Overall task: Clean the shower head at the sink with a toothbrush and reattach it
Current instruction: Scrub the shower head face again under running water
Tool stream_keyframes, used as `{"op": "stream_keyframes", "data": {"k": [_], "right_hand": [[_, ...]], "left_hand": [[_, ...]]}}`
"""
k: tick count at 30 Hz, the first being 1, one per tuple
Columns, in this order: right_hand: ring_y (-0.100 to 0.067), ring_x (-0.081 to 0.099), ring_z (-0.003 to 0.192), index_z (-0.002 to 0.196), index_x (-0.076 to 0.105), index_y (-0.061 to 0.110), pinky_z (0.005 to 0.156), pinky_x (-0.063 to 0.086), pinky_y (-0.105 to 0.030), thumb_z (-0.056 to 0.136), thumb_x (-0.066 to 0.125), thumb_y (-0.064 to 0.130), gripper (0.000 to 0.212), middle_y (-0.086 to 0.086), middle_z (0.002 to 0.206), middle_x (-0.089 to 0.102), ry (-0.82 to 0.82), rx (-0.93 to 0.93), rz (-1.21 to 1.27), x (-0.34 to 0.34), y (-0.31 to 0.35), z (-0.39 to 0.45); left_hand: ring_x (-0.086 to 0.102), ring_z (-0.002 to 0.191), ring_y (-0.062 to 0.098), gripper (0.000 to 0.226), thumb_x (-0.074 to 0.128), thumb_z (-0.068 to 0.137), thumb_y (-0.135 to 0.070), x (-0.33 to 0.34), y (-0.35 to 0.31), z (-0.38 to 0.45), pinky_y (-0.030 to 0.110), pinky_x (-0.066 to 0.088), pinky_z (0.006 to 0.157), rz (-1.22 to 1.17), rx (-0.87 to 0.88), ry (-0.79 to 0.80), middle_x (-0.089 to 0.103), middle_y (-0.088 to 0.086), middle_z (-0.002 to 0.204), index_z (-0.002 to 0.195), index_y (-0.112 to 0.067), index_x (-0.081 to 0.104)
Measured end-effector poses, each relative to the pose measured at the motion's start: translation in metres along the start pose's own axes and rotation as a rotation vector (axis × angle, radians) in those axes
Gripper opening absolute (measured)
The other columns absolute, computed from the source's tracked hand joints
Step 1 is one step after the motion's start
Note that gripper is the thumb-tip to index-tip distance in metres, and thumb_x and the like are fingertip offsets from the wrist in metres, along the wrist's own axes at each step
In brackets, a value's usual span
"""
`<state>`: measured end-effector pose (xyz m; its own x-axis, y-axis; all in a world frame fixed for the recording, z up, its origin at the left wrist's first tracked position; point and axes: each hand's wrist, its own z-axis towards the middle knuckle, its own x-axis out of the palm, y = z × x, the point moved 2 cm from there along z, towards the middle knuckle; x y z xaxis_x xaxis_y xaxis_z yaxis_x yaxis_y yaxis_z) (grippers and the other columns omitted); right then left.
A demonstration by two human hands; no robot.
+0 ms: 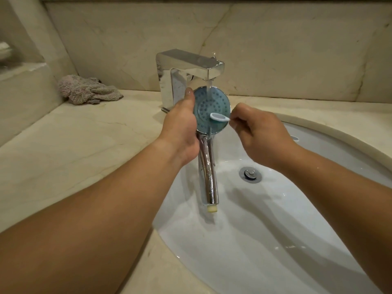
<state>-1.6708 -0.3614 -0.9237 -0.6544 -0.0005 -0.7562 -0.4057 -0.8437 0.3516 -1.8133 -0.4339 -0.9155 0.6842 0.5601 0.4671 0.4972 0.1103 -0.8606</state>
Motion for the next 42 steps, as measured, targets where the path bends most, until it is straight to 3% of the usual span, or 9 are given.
{"op": "stream_keyframes", "data": {"k": [6, 15, 19, 23, 27, 31, 34, 38, 42], "right_hand": [[-0.025, 0.051, 0.069, 0.095, 0.053, 0.018, 0.061, 0.048, -0.04, 0.096, 0.05, 0.02, 0.004, 0.003, 0.078, 0.058, 0.099, -0.07, -0.054, 0.011, 0.001, -0.007], [-0.028, 0.046, 0.066, 0.09, 0.052, 0.01, 0.054, 0.044, -0.042, 0.095, 0.05, 0.012, 0.005, -0.004, 0.087, 0.05, -0.147, 0.036, -0.126, 0.01, 0.004, -0.003], [-0.033, 0.048, 0.062, 0.09, 0.052, 0.009, 0.048, 0.045, -0.041, 0.089, 0.056, 0.007, 0.004, -0.011, 0.094, 0.052, -0.018, -0.145, -0.218, 0.022, 0.015, -0.011], [-0.03, 0.046, 0.065, 0.09, 0.052, 0.008, 0.051, 0.043, -0.039, 0.091, 0.05, 0.008, 0.002, -0.009, 0.093, 0.047, -0.175, 0.08, -0.129, 0.012, 0.011, 0.001], [-0.032, 0.046, 0.06, 0.087, 0.053, 0.007, 0.046, 0.042, -0.037, 0.082, 0.056, 0.003, 0.007, -0.014, 0.091, 0.05, -0.078, -0.113, -0.211, 0.026, 0.022, -0.007], [-0.032, 0.048, 0.069, 0.088, 0.051, 0.009, 0.053, 0.045, -0.041, 0.088, 0.052, 0.008, 0.001, -0.011, 0.092, 0.048, -0.208, 0.136, -0.116, 0.011, 0.012, 0.003], [-0.032, 0.048, 0.062, 0.089, 0.052, 0.008, 0.047, 0.044, -0.039, 0.084, 0.057, 0.006, 0.008, -0.014, 0.091, 0.05, -0.103, -0.09, -0.203, 0.022, 0.024, -0.005], [-0.029, 0.046, 0.069, 0.087, 0.05, 0.01, 0.053, 0.04, -0.035, 0.091, 0.049, 0.012, 0.005, -0.006, 0.091, 0.043, -0.202, 0.149, -0.129, 0.011, 0.011, 0.004], [-0.026, 0.044, 0.064, 0.089, 0.053, 0.007, 0.05, 0.032, -0.031, 0.086, 0.055, 0.006, 0.004, -0.013, 0.092, 0.05, -0.042, -0.086, -0.219, 0.023, 0.021, -0.01]], "left_hand": [[0.076, 0.103, 0.03, 0.047, 0.041, 0.11, -0.044, -0.003, 0.0, 0.002, 0.044, 0.064, 0.085, 0.001, -0.001, -0.005, 0.077, 0.013, 0.115, 0.131, -0.008, 0.063], [0.075, 0.105, 0.035, 0.049, 0.039, 0.109, -0.047, -0.002, 0.005, 0.006, 0.051, 0.063, 0.085, -0.008, -0.061, 0.025, 0.076, 0.017, 0.118, 0.134, -0.011, 0.061], [0.075, 0.105, 0.036, 0.053, 0.034, 0.11, -0.044, -0.003, 0.008, 0.006, 0.05, 0.064, 0.079, -0.019, -0.123, 0.045, 0.074, 0.02, 0.12, 0.133, -0.005, 0.062], [0.074, 0.108, 0.036, 0.053, 0.031, 0.11, -0.044, -0.005, 0.011, 0.011, 0.053, 0.062, 0.086, 0.019, -0.128, 0.056, 0.075, 0.018, 0.119, 0.133, -0.009, 0.063], [0.074, 0.107, 0.036, 0.054, 0.033, 0.109, -0.043, -0.005, 0.013, 0.013, 0.05, 0.063, 0.082, 0.02, -0.152, 0.065, 0.074, 0.02, 0.121, 0.132, -0.007, 0.064], [0.074, 0.108, 0.035, 0.054, 0.03, 0.11, -0.043, -0.004, 0.017, 0.013, 0.056, 0.058, 0.095, 0.048, -0.149, 0.087, 0.076, 0.018, 0.118, 0.13, -0.008, 0.066], [0.074, 0.106, 0.035, 0.054, 0.032, 0.109, -0.044, -0.004, 0.017, 0.011, 0.052, 0.062, 0.087, 0.062, -0.171, 0.088, 0.076, 0.019, 0.117, 0.129, -0.007, 0.066], [0.073, 0.109, 0.034, 0.052, 0.031, 0.11, -0.042, -0.002, 0.018, 0.01, 0.054, 0.058, 0.095, 0.067, -0.161, 0.094, 0.076, 0.018, 0.117, 0.128, -0.008, 0.067], [0.074, 0.107, 0.037, 0.054, 0.032, 0.109, -0.043, -0.005, 0.016, 0.01, 0.054, 0.062, 0.086, 0.055, -0.185, 0.054, 0.074, 0.02, 0.119, 0.132, -0.006, 0.064]]}}
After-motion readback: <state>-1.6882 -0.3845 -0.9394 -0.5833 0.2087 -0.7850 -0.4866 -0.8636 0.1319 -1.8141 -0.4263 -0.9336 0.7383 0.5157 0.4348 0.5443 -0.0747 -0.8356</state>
